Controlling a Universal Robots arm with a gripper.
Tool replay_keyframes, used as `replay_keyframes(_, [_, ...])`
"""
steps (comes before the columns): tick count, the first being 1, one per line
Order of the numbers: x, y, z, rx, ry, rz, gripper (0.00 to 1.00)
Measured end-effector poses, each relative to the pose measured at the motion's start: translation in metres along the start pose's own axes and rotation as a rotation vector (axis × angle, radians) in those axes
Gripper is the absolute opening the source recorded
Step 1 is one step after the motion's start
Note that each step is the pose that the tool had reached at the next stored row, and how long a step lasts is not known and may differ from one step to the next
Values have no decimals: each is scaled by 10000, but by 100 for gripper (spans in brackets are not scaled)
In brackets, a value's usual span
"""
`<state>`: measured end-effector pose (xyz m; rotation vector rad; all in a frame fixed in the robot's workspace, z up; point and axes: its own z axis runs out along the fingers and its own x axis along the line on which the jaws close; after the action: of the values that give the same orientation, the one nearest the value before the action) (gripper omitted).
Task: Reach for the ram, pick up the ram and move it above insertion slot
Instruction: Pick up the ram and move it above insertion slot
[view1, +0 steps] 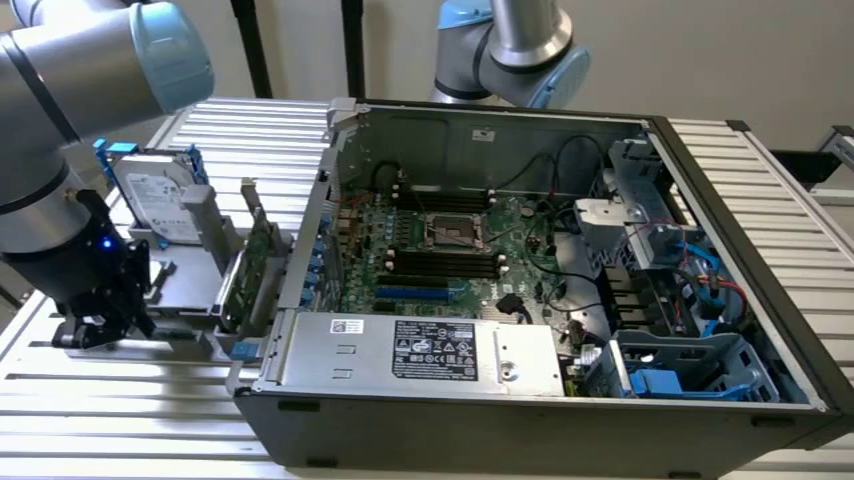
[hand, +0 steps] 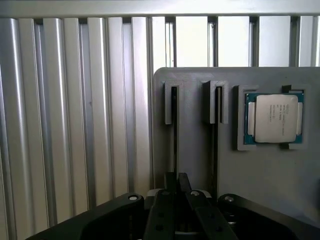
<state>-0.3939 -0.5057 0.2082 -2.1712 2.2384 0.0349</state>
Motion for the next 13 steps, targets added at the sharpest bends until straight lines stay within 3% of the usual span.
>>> replay_keyframes(9, [-5, 0, -169, -2, 0, -65, 14])
replay_keyframes(13, [-10, -6, -326, -5, -13, -149, 14])
